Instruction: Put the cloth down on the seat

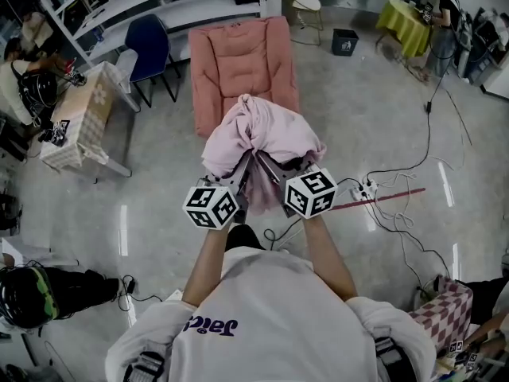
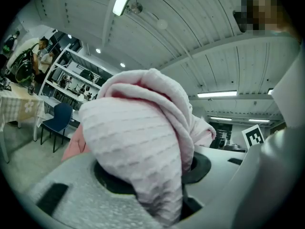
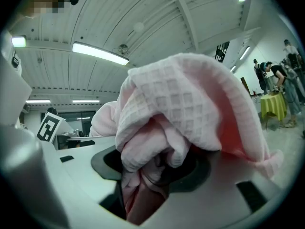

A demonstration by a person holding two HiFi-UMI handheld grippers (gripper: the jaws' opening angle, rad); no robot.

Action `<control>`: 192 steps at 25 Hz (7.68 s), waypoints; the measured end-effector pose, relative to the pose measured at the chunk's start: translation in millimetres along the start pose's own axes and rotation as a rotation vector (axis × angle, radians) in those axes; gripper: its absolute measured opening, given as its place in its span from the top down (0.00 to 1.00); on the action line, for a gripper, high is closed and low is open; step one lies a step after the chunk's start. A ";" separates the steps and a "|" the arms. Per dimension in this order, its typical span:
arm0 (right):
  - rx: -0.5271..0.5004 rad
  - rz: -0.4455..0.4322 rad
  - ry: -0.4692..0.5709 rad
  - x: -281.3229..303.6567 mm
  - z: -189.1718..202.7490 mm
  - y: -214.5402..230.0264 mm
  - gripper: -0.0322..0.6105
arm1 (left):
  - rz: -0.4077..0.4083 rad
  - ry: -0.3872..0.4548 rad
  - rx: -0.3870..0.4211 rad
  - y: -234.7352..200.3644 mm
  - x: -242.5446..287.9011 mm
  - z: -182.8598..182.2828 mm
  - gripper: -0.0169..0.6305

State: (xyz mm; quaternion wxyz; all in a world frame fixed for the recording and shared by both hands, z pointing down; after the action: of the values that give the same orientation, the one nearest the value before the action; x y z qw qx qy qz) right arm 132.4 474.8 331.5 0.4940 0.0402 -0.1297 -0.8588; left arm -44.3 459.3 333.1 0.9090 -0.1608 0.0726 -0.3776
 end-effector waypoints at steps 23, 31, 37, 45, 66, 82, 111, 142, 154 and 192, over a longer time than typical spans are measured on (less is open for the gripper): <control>-0.078 0.115 -0.038 263.1 -53.4 78.1 0.57 | 0.061 0.011 -0.060 -222.9 165.6 -83.8 0.64; -0.090 0.135 -0.063 345.8 -35.9 78.5 0.57 | 0.055 0.002 -0.047 -305.6 183.4 -89.6 0.64; -0.111 0.160 -0.147 380.5 -26.0 99.9 0.57 | 0.030 -0.026 -0.117 -335.5 208.9 -76.7 0.64; -0.067 0.130 -0.176 426.8 -17.1 134.2 0.57 | 0.013 -0.042 -0.151 -373.4 244.5 -70.9 0.64; 0.118 0.151 -0.393 538.3 34.6 283.8 0.57 | -0.101 -0.258 -0.261 -465.7 392.4 -9.6 0.64; 0.293 0.225 -0.558 599.0 142.7 357.8 0.58 | -0.188 -0.449 -0.354 -544.9 450.0 90.3 0.64; 0.473 0.283 -0.752 624.4 318.8 444.8 0.57 | -0.282 -0.650 -0.517 -613.8 489.7 265.3 0.64; 0.520 0.310 -0.955 639.5 472.5 489.1 0.53 | -0.415 -0.886 -0.601 -678.5 496.0 407.2 0.59; 0.481 0.476 -0.968 614.6 423.9 475.7 0.48 | -0.472 -0.908 -0.544 -669.0 483.8 365.7 0.42; -0.059 0.480 -0.339 522.4 91.3 314.1 0.62 | -0.340 -0.334 0.021 -501.8 383.3 47.3 0.53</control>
State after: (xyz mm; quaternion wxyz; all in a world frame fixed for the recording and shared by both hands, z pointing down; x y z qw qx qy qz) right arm 111.8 -107.4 532.8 0.6552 -0.1499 -0.1911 -0.7153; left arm -95.1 -134.3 547.6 0.8333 -0.2216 -0.1110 -0.4942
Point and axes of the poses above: the fingertips, and each gripper's own axes: x forward along the fingers, y to its right, z out of its underside, the point moved 9 cm from there along -x, backward along the fingers, and after that the axes turned 3 degrees about z, right-handed, at the moved point
